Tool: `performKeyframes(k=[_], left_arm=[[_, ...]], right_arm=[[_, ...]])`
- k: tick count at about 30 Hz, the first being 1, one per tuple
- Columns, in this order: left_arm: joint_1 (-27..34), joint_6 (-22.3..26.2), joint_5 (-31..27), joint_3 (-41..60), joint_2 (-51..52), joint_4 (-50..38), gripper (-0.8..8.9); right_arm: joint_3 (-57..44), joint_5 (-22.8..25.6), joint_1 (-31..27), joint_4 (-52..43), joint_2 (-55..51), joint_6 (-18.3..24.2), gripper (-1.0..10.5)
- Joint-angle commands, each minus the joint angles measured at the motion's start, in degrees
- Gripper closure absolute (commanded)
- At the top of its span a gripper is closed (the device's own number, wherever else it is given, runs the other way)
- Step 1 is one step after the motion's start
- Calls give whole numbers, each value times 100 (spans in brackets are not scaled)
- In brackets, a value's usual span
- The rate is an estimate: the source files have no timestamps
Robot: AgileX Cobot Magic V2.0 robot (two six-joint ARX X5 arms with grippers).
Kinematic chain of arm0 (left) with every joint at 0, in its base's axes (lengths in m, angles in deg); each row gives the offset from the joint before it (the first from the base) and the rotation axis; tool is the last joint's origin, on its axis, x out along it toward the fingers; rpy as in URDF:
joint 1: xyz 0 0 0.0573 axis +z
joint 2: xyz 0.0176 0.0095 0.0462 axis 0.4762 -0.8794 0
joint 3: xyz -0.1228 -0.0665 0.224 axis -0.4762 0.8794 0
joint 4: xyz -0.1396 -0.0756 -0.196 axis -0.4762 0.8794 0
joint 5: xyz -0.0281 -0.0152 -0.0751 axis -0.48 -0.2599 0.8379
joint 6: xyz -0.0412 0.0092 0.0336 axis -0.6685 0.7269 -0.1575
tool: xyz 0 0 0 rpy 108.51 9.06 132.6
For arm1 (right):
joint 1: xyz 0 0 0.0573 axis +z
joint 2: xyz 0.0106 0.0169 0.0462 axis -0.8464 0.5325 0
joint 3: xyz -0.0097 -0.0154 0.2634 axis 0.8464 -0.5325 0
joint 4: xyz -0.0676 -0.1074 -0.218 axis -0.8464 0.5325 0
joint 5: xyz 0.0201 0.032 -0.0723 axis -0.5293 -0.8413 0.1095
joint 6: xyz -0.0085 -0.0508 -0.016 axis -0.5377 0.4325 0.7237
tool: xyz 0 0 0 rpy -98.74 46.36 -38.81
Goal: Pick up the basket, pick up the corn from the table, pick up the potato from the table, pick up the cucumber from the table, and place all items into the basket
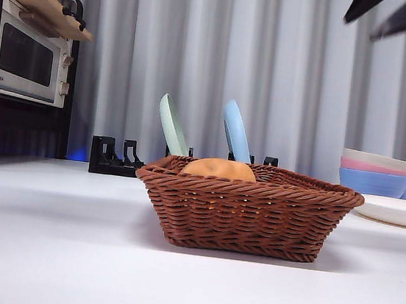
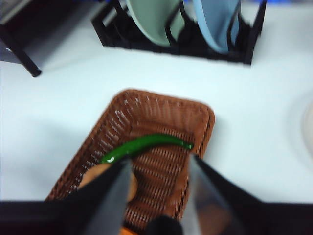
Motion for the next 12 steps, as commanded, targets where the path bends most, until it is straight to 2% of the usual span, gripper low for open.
performKeyframes(k=[1, 3, 7, 12], left_arm=[[4, 83, -7, 295, 293, -195, 821], [4, 85, -33, 610, 584, -413, 821], [4, 83, -111, 1569, 1390, -1012, 821], [0, 37, -105, 2927, 2603, -1523, 821]], right_arm=[[-184, 39, 136, 0, -442, 258, 959], [-313, 76, 214, -4, -732, 275, 959], [-739, 511, 299, -31, -1331, 415, 959], [-1504, 479, 334, -409, -2168, 549, 959]])
